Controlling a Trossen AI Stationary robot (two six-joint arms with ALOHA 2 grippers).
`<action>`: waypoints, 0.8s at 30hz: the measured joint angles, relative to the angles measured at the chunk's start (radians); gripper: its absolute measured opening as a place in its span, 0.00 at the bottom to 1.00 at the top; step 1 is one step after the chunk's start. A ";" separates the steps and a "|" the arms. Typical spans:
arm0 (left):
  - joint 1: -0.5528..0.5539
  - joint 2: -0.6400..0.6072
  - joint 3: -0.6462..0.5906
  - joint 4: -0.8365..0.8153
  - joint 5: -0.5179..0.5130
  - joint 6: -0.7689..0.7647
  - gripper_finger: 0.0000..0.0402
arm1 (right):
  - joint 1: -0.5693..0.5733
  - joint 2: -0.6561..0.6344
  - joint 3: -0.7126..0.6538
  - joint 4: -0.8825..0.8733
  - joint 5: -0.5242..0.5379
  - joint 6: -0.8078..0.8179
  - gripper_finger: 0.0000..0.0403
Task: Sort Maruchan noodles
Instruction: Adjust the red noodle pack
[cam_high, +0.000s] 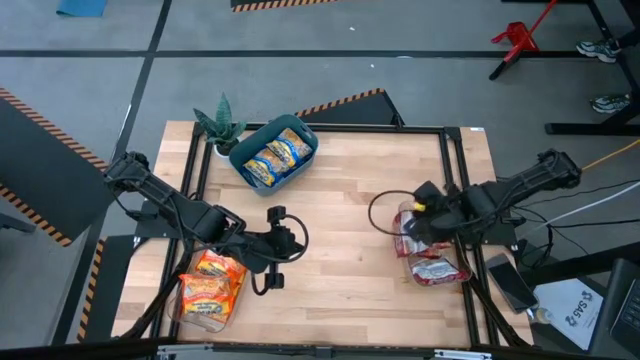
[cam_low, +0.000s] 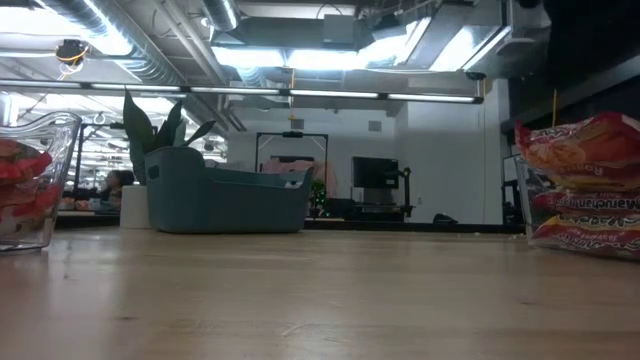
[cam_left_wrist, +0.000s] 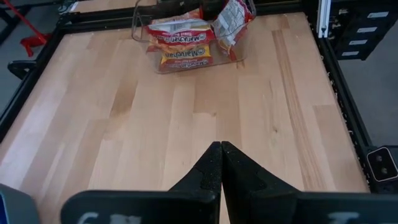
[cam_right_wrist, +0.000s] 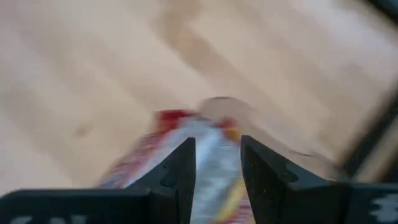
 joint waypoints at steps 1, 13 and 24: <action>0.000 0.000 0.000 0.001 0.000 0.000 0.00 | 0.008 0.000 -0.004 0.049 -0.006 -0.021 0.27; 0.000 0.000 -0.019 0.009 -0.002 0.000 0.00 | 0.072 0.190 -0.029 0.342 -0.162 -0.070 0.27; 0.000 0.000 -0.095 0.067 -0.001 -0.027 0.00 | 0.071 0.290 -0.028 0.199 -0.263 0.016 0.27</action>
